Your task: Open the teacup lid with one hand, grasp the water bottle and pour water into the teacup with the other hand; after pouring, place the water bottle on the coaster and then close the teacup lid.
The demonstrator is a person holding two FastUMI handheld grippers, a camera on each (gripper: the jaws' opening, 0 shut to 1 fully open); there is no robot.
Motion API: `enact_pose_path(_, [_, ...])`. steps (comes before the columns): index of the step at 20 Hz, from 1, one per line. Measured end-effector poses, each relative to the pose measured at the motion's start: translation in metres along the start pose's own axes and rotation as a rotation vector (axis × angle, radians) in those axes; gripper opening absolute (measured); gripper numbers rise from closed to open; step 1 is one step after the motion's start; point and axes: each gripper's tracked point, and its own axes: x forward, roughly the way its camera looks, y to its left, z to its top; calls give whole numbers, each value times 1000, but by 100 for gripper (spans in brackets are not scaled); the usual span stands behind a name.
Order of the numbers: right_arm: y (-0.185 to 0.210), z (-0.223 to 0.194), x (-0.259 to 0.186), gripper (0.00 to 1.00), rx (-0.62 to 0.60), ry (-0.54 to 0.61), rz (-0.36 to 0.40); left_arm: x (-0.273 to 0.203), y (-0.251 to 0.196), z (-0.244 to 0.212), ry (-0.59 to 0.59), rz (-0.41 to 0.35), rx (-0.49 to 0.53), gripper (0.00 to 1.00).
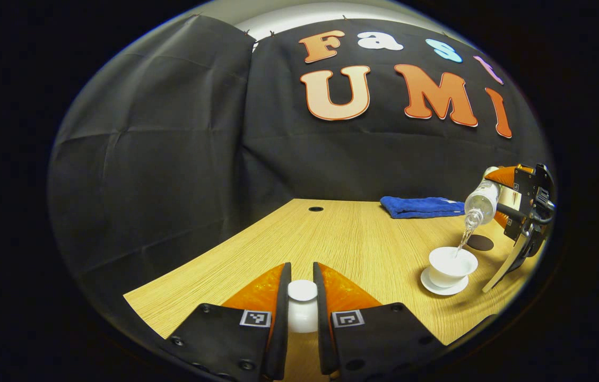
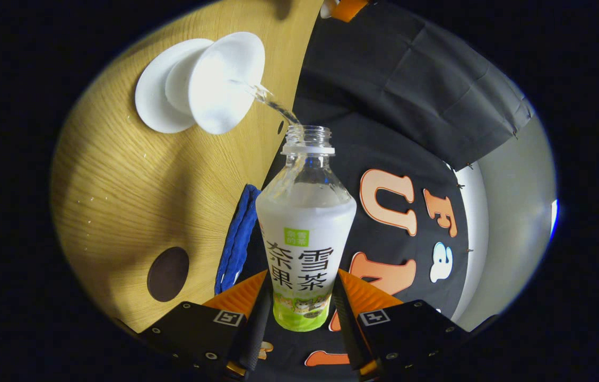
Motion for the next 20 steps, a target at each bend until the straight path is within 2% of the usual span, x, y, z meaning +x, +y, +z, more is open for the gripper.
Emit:
enact_pose_path(4, [-2,5,-2,64,-25,5,-48,0,1,0,0,5,3,28])
enact_pose_path(5, [-1,4,-1,64,-35,3,-61,-1,2,0,0,4,3,31])
enact_pose_path(7, [0,2,-1,64,-54,1,-75,-1,1,0,0,4,4,27])
enact_pose_path(11, [-1,2,-1,64,-113,-19,-108,-2,0,3,-6,0,-15,28])
enact_pose_path(12, [-2,2,-1,64,-127,-25,-114,-2,0,4,-7,0,-14,31])
enact_pose_path(14, [-2,0,-1,64,-150,-26,-136,-2,0,3,-7,0,-12,25])
enact_pose_path(16, [1,2,0,67,-168,-33,-150,-3,2,1,-3,2,-14,28])
enact_pose_path(17, [0,2,1,64,-186,-38,-157,-3,2,1,-1,3,-15,28])
enact_pose_path(20, [0,0,2,64,-230,-49,-172,-3,5,2,-3,8,-15,28])
